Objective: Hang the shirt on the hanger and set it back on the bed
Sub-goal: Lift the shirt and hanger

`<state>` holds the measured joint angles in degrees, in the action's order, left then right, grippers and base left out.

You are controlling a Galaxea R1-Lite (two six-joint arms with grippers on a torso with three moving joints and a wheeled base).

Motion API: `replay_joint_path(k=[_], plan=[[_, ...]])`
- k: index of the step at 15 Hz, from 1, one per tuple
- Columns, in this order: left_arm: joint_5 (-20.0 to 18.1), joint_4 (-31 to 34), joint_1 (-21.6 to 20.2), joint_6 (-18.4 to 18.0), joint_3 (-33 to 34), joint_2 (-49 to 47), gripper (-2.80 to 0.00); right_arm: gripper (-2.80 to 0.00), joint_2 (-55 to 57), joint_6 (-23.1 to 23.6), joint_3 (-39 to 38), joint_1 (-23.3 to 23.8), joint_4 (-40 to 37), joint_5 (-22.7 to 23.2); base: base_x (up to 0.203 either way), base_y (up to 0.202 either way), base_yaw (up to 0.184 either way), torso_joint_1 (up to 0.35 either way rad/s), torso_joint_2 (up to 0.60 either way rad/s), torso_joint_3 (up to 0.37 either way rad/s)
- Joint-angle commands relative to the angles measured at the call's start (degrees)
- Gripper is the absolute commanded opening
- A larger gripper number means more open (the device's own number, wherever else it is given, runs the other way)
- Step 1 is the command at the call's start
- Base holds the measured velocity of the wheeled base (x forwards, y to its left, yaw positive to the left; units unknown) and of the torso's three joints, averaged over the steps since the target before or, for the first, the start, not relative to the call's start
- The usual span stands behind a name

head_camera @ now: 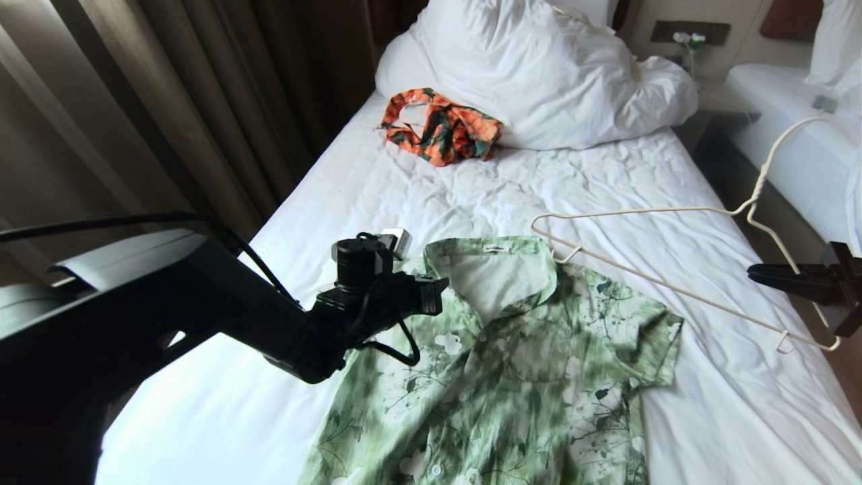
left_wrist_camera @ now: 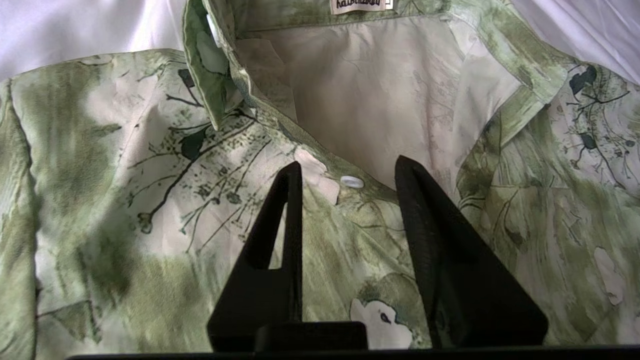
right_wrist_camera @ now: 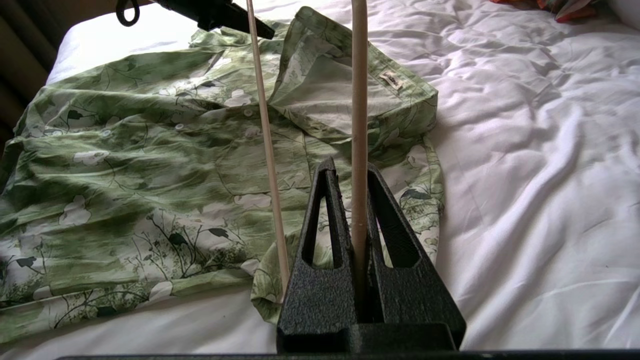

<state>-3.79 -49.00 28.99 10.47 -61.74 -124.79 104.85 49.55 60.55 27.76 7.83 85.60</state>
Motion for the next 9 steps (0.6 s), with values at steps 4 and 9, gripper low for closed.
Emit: replay_joint_path(k=[4, 9], plan=[[1.3, -0.1, -0.1, 0.1, -5.0, -5.2, 0.00, -2.80, 0.7, 0.3, -0.2, -0.2, 0.1, 0.4, 0.000, 0.000, 0.000, 0.000, 0.00, 0.000], [6.9, -0.5, -0.4, -1.8, -12.5, -10.8, 0.00, -2.80, 0.4, 0.3, -0.6, -0.4, 0.1, 0.5, 0.000, 0.000, 0.000, 0.000, 0.00, 0.000]])
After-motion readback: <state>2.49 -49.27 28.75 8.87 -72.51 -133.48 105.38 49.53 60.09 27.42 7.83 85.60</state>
